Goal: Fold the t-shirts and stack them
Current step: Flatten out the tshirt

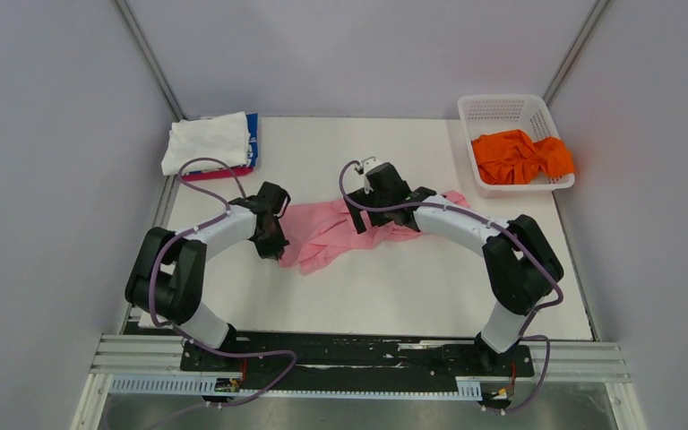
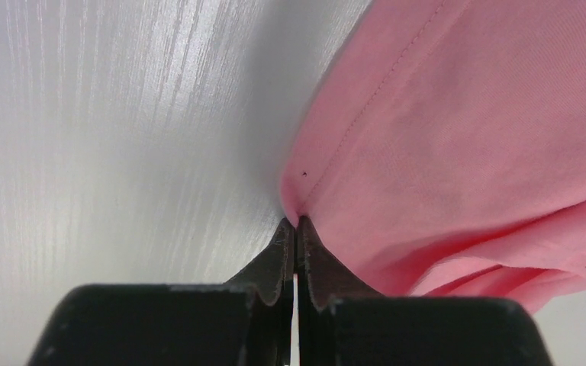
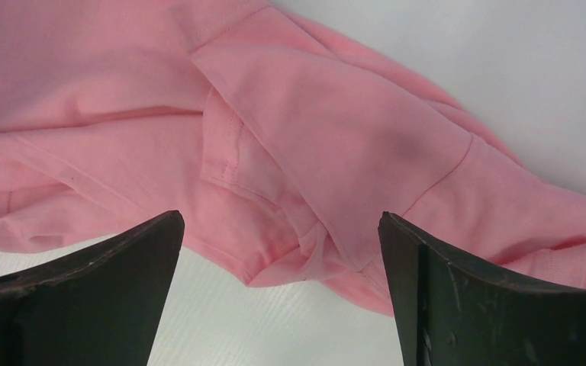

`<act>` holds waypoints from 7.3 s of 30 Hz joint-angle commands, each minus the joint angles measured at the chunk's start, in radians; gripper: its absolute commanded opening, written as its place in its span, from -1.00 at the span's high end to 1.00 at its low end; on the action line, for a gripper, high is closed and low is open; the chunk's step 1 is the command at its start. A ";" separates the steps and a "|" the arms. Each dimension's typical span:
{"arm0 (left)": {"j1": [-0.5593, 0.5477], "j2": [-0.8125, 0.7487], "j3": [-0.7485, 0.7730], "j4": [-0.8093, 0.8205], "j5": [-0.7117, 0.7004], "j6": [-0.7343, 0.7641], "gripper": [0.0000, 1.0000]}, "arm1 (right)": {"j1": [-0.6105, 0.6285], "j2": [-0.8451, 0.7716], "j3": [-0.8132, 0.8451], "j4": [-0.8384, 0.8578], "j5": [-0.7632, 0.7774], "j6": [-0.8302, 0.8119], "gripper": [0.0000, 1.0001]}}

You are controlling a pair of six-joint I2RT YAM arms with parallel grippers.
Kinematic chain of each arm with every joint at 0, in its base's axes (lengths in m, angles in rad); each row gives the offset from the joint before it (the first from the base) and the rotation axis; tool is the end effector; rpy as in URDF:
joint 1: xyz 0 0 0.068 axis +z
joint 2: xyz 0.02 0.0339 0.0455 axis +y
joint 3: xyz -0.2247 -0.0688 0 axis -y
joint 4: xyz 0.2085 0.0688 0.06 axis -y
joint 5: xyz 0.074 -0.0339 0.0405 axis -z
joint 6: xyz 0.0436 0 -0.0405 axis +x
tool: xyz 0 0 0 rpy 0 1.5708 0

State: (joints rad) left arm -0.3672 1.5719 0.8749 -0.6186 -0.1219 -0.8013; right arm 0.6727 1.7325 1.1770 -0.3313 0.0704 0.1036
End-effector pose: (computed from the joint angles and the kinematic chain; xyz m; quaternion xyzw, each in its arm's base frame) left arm 0.2336 -0.0842 0.1369 -0.2208 0.9651 -0.0197 0.1393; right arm 0.2672 0.2090 0.1852 -0.2530 0.9070 0.0962 0.3228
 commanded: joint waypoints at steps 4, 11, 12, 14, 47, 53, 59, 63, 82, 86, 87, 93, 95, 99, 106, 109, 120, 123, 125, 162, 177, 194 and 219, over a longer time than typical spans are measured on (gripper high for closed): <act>-0.006 0.001 -0.033 0.040 -0.053 0.019 1.00 | 0.006 0.021 0.093 0.040 -0.017 -0.004 -0.97; -0.005 -0.062 -0.045 0.032 -0.053 0.025 1.00 | 0.066 0.195 0.253 0.032 0.050 -0.115 -0.89; -0.005 -0.066 -0.046 0.032 -0.052 0.024 1.00 | 0.069 0.219 0.277 0.022 0.051 -0.145 -0.88; -0.006 -0.072 -0.050 0.034 -0.049 0.024 1.00 | 0.071 0.257 0.314 0.009 0.045 -0.183 -0.85; -0.006 -0.111 -0.041 -0.032 -0.139 0.004 1.00 | 0.004 0.280 0.313 0.031 0.104 -0.174 0.95; -0.006 -0.154 -0.004 -0.052 -0.181 -0.009 1.00 | -0.018 0.196 0.256 0.095 0.174 -0.119 1.00; -0.006 -0.272 0.106 -0.081 -0.258 0.019 1.00 | -0.108 -0.045 0.143 0.123 0.328 -0.013 1.00; -0.006 -0.381 0.196 -0.096 -0.352 0.028 1.00 | -0.194 -0.277 0.068 0.133 0.330 -0.029 1.00; -0.006 -0.734 0.754 0.182 -0.053 0.307 1.00 | -0.254 -0.901 0.503 0.001 0.056 -0.170 1.00; -0.006 -0.745 0.866 0.174 0.026 0.326 1.00 | -0.254 -0.900 0.659 -0.076 -0.071 -0.164 1.00; -0.006 -0.746 0.880 0.173 0.047 0.329 1.00 | -0.255 -0.901 0.694 -0.088 -0.102 -0.164 1.00; -0.006 -0.752 0.966 0.155 0.105 0.330 1.00 | -0.255 -0.910 0.786 -0.133 -0.181 -0.160 1.00; -0.006 -0.751 0.961 0.152 0.106 0.330 1.00 | -0.255 -0.910 0.768 -0.132 -0.163 -0.165 1.00; -0.006 -0.743 0.901 0.143 0.029 0.336 1.00 | -0.255 -0.911 0.654 -0.090 -0.087 -0.185 1.00; -0.006 -0.694 0.662 0.165 -0.337 0.377 1.00 | -0.255 -0.849 0.385 0.003 0.140 -0.143 1.00; -0.003 -0.590 0.528 0.169 -0.542 0.379 1.00 | -0.255 -0.771 0.256 0.062 0.246 -0.131 1.00; 0.228 0.230 0.571 0.161 -0.406 0.150 1.00 | -0.376 0.012 0.318 0.185 0.149 0.083 0.84; 0.230 0.367 0.719 0.123 -0.382 0.157 0.59 | -0.388 0.228 0.543 0.122 0.143 0.074 0.14; 0.231 0.422 0.809 0.083 -0.360 0.161 -0.46 | -0.388 0.305 0.662 0.052 0.136 0.076 -0.70; 0.277 0.141 0.116 0.186 0.055 0.132 -1.00 | -0.432 -0.297 -0.259 -0.035 -0.206 0.382 -1.00; 0.430 0.164 0.178 0.122 -0.070 0.182 -1.00 | -0.430 -0.270 -0.269 0.058 -0.403 0.375 -1.00; 0.430 0.198 0.196 0.135 -0.005 0.186 -1.00 | -0.323 -0.032 -0.162 0.131 -0.435 0.400 -1.00; 0.430 0.211 0.191 0.143 0.018 0.196 -1.00 | 0.007 0.155 0.189 -0.148 0.019 0.327 -1.00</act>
State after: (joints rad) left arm 0.0570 1.7432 1.0691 -0.4835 -0.1326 -0.6167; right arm 0.7197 1.9350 1.3331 -0.4366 -0.0380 0.4465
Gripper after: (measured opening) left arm 0.997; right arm 0.998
